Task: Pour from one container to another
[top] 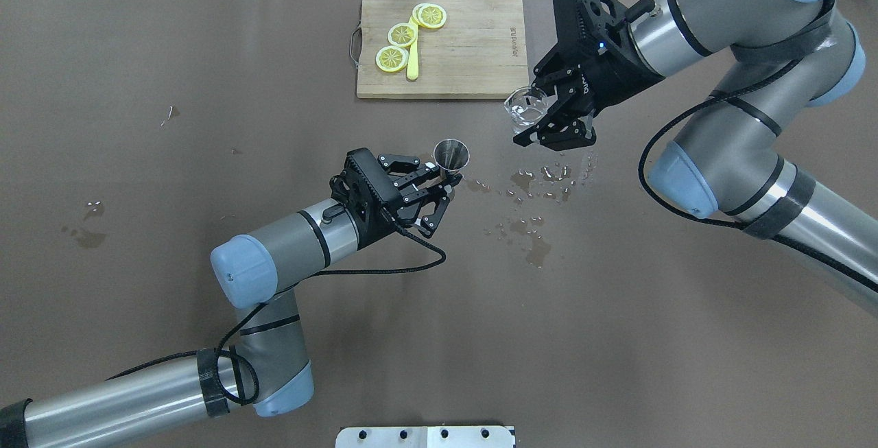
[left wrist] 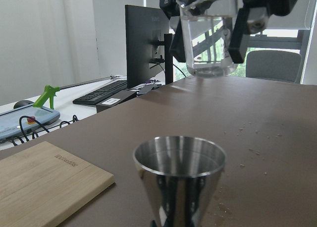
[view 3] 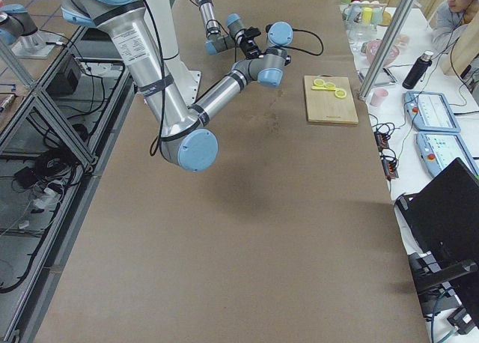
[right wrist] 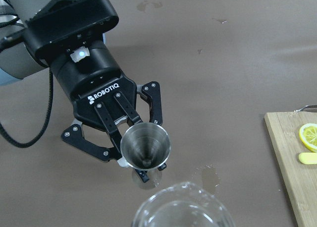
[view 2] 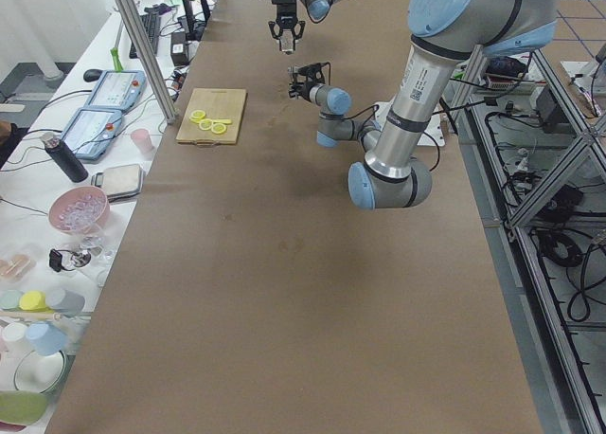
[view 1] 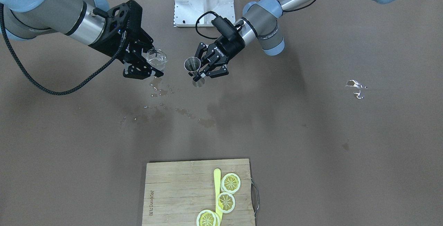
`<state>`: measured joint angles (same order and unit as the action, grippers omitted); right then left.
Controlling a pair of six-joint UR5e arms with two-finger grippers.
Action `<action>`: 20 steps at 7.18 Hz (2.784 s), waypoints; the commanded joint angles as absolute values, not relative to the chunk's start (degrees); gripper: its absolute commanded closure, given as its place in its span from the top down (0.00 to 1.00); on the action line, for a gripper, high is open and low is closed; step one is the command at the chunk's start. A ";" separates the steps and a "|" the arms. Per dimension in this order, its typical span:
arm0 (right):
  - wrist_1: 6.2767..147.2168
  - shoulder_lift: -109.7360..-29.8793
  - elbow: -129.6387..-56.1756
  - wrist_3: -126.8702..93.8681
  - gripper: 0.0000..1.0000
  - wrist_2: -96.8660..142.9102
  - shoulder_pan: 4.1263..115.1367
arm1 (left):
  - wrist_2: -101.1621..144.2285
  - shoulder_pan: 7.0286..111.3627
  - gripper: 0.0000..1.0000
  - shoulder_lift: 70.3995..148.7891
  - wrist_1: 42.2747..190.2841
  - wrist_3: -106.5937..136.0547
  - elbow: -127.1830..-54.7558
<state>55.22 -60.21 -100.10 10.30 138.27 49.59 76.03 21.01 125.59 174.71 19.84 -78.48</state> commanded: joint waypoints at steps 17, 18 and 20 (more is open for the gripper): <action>79.96 -56.88 -107.84 19.69 0.00 127.88 43.68 | 76.20 21.27 0.00 124.37 176.92 19.86 -78.93; 80.33 -56.60 -107.67 19.69 0.00 127.88 43.68 | 76.20 21.27 0.00 124.37 176.92 19.78 -79.01; 80.33 -56.08 -106.88 19.16 0.00 127.79 43.42 | 76.29 21.18 0.00 124.37 177.01 19.86 -79.01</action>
<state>80.20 -56.41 -107.32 19.45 127.86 43.59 76.26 21.25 124.37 176.98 19.84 -79.00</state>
